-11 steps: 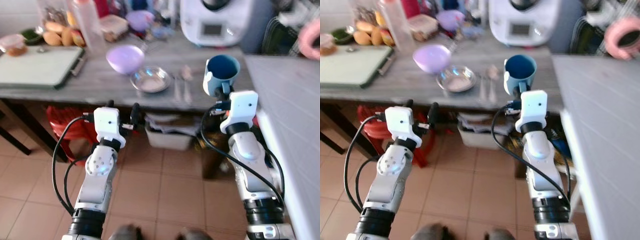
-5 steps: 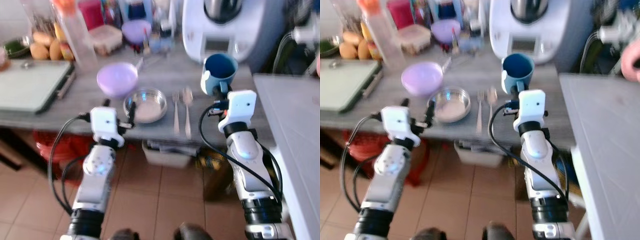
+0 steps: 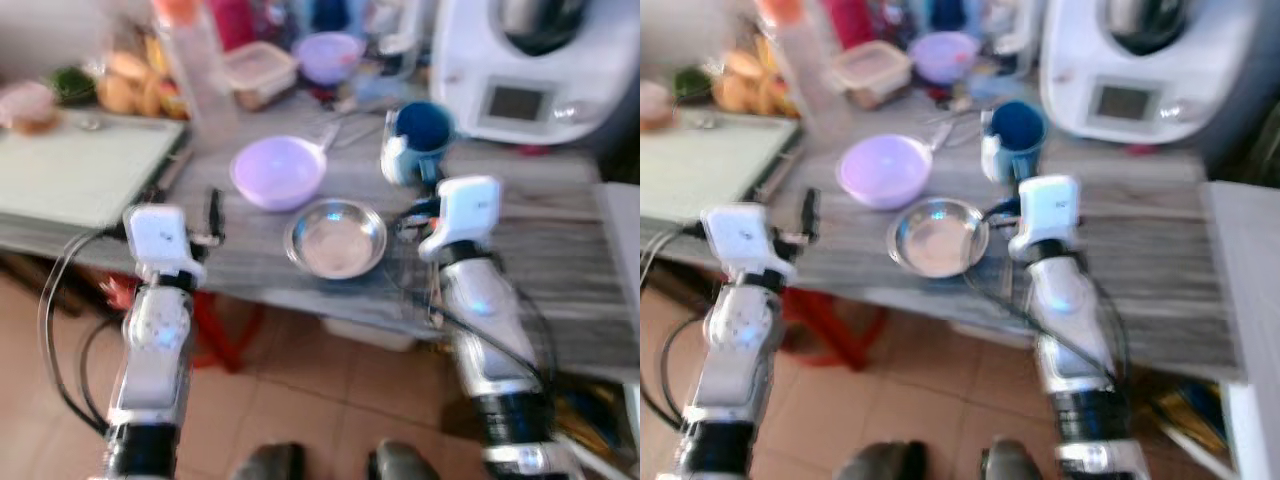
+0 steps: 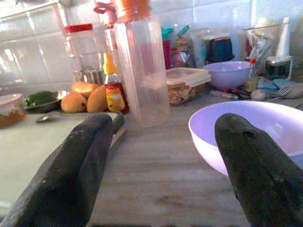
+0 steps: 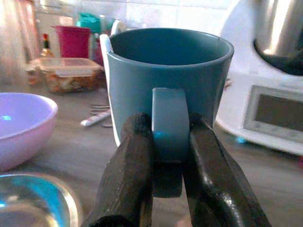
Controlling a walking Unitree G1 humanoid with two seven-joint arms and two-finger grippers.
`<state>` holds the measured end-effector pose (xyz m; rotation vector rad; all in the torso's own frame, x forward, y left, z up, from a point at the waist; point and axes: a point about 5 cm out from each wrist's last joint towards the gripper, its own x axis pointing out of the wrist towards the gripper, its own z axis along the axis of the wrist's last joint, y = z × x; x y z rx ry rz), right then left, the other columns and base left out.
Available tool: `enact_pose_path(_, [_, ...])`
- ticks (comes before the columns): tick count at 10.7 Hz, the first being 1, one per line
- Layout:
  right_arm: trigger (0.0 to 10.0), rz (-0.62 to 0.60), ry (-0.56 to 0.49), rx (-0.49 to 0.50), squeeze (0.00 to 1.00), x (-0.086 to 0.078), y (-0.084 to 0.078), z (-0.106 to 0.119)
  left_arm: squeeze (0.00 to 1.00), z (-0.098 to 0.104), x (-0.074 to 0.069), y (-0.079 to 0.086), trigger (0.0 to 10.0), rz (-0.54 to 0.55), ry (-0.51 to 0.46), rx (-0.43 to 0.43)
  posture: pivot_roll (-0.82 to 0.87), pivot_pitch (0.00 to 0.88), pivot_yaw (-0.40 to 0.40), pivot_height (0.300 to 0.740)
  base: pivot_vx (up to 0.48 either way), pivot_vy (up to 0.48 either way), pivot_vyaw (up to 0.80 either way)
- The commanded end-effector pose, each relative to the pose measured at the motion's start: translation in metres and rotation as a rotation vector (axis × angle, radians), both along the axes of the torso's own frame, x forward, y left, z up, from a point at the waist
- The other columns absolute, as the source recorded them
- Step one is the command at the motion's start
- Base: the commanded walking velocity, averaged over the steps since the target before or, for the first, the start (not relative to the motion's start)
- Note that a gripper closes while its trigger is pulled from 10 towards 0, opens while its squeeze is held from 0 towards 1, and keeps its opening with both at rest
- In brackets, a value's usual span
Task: Setting the table
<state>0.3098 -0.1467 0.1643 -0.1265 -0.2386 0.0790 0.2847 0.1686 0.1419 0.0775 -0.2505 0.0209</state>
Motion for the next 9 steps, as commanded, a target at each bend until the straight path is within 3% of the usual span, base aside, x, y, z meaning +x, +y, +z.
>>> enact_pose_path(1, [10.0,-0.022,-0.032,0.029,0.00,0.002,-0.003,0.008,0.00,-0.007,-0.008,0.012,10.0,0.032,0.042,0.023,-0.03,0.122,0.038,0.740,0.000,0.000,0.00])
enact_pose_path(7, [10.0,-0.024,0.009,0.013,0.00,0.030,-0.021,0.016,0.00,-0.020,-0.028,0.008,10.0,-0.011,0.125,0.046,0.00,0.193,0.039,0.740,0.000,0.000,0.00])
enact_pose_path(9, [10.0,-0.002,0.023,0.015,0.00,0.039,-0.019,0.016,0.00,-0.023,-0.035,0.010,10.0,-0.008,0.147,0.052,0.01,0.211,0.040,0.740,0.000,0.000,0.00])
